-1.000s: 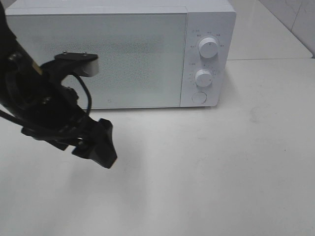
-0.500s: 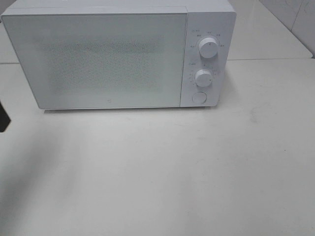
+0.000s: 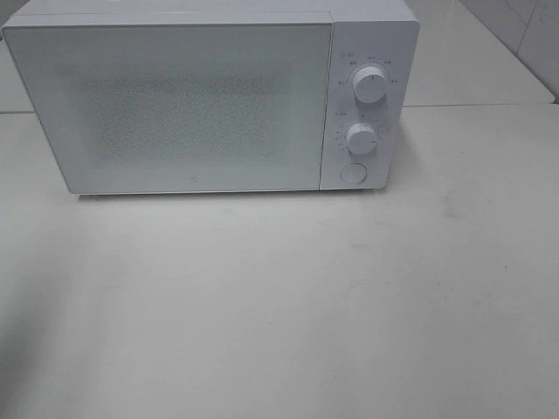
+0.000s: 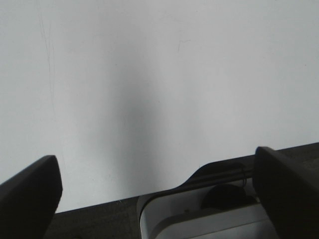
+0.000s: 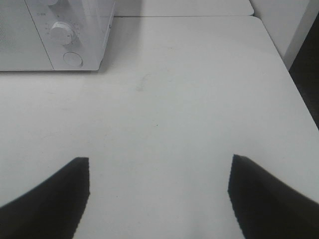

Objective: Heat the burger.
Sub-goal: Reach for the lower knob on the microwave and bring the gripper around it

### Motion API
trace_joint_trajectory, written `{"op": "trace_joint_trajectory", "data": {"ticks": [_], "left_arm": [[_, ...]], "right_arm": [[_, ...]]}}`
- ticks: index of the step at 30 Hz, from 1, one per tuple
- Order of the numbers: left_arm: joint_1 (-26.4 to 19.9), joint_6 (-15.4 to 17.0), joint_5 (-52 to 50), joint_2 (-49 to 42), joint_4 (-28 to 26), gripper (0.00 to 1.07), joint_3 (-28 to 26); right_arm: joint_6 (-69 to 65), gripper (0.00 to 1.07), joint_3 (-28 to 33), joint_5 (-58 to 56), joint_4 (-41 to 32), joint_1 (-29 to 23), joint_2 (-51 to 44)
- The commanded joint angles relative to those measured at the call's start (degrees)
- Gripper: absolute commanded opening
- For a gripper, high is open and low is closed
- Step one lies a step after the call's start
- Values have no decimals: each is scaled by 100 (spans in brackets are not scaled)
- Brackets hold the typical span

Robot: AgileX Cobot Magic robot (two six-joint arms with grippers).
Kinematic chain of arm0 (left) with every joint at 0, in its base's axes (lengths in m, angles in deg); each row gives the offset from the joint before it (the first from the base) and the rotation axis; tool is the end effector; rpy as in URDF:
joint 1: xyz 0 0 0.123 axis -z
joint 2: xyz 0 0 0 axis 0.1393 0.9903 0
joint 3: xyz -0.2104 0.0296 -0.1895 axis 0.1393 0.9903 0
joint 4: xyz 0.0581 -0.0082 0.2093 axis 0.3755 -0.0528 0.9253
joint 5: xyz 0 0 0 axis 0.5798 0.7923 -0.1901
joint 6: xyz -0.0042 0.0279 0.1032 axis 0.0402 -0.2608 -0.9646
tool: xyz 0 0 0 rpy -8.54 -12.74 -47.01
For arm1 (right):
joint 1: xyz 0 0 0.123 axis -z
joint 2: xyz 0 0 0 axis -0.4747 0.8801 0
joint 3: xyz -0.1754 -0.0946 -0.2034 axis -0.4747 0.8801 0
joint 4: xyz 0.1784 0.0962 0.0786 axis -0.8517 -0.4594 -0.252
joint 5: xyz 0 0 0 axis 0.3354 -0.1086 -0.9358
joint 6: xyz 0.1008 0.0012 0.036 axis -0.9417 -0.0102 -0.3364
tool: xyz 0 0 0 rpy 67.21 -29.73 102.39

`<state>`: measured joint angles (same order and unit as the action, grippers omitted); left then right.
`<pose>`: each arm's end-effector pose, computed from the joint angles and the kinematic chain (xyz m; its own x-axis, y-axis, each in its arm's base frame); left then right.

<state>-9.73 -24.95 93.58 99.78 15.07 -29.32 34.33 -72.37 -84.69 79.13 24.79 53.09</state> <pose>0.1104 -0.0214 0.2847 -0.8977 0.0626 -0.4362 0.1508 0.9737 -0.1707 -0.0188 -0.0073 0.2581 -0.4031 0.0066 -0.9151 0.0033 1.0000 0.0058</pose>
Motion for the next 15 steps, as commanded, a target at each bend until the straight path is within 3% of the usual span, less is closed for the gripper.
{"op": "trace_joint_trajectory", "data": {"ticks": [1,15], "left_arm": [[0,0,-206,-785,0,96,378],[0,-103,-264,-3604,264,96,1100]], "right_arm": [[17,75,6,63,-6,23,-155],[17,75,6,63,-6,23,-155]]}}
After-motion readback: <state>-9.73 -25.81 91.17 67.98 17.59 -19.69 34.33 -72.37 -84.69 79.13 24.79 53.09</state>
